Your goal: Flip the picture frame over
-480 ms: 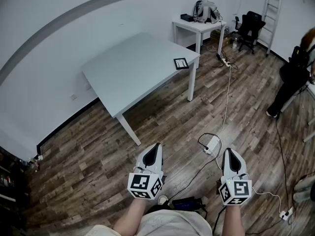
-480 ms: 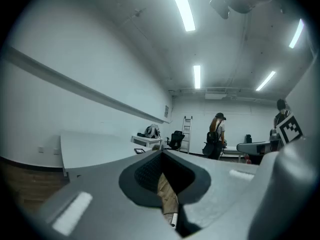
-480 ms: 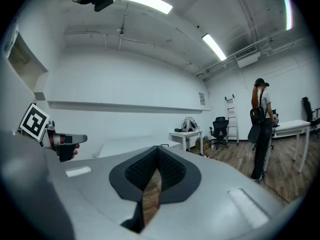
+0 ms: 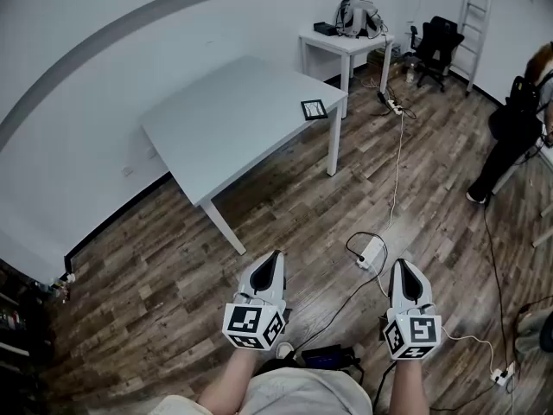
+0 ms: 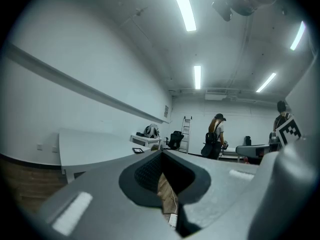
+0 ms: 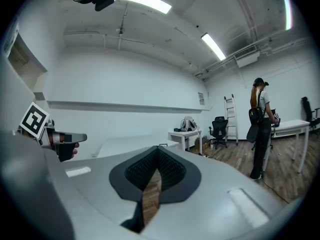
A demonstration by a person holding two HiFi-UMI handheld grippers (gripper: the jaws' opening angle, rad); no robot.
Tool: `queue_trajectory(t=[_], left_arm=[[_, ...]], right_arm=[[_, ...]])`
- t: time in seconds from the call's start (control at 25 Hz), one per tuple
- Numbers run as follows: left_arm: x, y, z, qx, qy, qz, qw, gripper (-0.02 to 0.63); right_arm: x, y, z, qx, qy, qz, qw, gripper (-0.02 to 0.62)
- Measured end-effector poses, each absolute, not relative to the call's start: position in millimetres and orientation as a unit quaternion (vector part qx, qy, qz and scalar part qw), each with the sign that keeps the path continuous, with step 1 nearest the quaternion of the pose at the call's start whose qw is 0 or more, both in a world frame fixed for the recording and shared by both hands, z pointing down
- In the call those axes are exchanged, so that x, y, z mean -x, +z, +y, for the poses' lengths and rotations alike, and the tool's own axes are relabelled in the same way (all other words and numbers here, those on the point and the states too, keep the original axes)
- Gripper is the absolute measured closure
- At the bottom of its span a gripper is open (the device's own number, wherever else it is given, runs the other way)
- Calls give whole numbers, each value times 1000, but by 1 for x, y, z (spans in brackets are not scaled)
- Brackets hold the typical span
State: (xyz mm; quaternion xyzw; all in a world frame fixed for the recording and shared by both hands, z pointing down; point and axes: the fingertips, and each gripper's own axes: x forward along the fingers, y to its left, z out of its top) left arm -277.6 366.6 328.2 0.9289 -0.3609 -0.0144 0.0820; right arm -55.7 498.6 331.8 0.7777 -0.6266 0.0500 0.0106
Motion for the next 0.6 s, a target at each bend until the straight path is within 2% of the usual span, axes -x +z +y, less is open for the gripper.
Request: queue_trajectory(t=[0.6], left_arm=[[223, 324, 396, -930, -7, -362, 63, 604]], right_arm=[[9, 333, 521, -766, 56, -640, -10, 571]])
